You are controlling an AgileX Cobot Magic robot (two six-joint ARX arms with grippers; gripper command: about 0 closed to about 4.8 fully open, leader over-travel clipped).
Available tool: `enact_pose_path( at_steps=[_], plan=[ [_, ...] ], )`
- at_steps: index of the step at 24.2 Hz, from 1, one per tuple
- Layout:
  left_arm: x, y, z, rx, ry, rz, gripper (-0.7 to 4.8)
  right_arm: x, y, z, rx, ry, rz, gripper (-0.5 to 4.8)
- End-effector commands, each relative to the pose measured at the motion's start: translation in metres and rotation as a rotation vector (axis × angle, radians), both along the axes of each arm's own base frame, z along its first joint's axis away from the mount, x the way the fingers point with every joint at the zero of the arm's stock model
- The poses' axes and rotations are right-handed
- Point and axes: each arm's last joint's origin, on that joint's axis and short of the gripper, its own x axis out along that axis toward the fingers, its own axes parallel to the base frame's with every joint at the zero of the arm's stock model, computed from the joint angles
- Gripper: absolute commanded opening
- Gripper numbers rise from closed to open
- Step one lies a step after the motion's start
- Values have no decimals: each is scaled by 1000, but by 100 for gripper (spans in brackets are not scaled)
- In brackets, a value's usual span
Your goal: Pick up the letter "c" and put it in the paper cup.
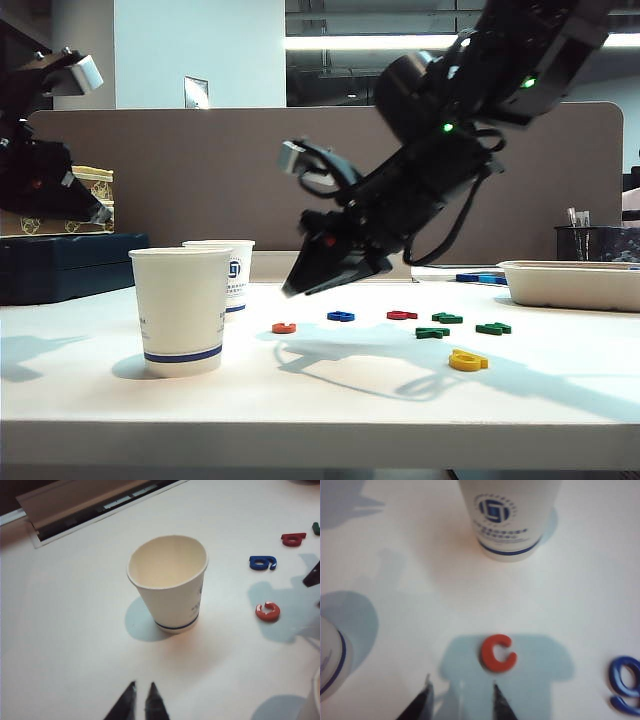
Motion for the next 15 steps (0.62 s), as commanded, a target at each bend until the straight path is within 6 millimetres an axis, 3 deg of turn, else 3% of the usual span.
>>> enact_pose_path(
  at_steps=[1,15],
  plan=[
    [1,0,4,-2,-26,-5,27,0,8,-3,-51,-33,12,149],
    [2,0,7,-5,-56,-6,27,6,16,-15,-96,-55,-17,149]
  ],
)
